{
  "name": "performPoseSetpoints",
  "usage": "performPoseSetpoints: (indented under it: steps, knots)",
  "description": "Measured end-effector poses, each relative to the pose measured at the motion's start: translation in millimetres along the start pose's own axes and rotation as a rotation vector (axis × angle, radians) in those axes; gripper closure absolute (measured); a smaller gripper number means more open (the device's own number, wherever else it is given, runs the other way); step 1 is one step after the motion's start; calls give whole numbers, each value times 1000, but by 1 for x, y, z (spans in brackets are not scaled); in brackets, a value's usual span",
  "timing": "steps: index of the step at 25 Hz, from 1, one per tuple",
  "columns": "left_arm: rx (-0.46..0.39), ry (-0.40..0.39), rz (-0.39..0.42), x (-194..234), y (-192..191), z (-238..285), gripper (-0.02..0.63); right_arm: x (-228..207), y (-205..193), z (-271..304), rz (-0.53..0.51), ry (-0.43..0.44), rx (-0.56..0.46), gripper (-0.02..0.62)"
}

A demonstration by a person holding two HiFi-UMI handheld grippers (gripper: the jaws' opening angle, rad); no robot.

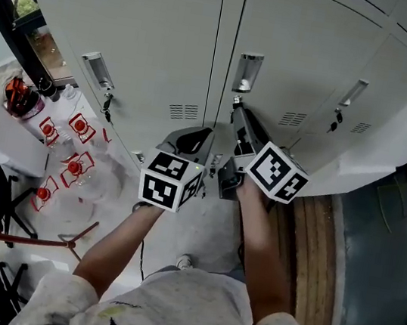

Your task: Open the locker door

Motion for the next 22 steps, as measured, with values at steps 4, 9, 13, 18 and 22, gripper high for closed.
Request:
performPoseSetpoints:
  steps: [4,9,13,18,22]
  knots:
    - [-6,0,13,-1,6,2,600,-2,1,8,52,4,17,517]
    - [-4,1,12,-1,6,1,600,-10,-1,16,191,17,18,526]
    - [1,7,11,2,4,-2,600,-14,-3,21,304,57,16,546]
    - [2,19,6,4,2,-6,600,-19,-6,20,409,86,-10,551]
    - [2,15,2,1,1,-8,600,-18,-7,17,403,90,-25,554]
Point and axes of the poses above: the fingertips, and each gripper's own axes: z forward along the fingers, x to its left, y out of its top, the point moved 9 cm from there along -z, backward along the fingers, and after that the axes turned 11 degrees about z, right-handed, at the moved point
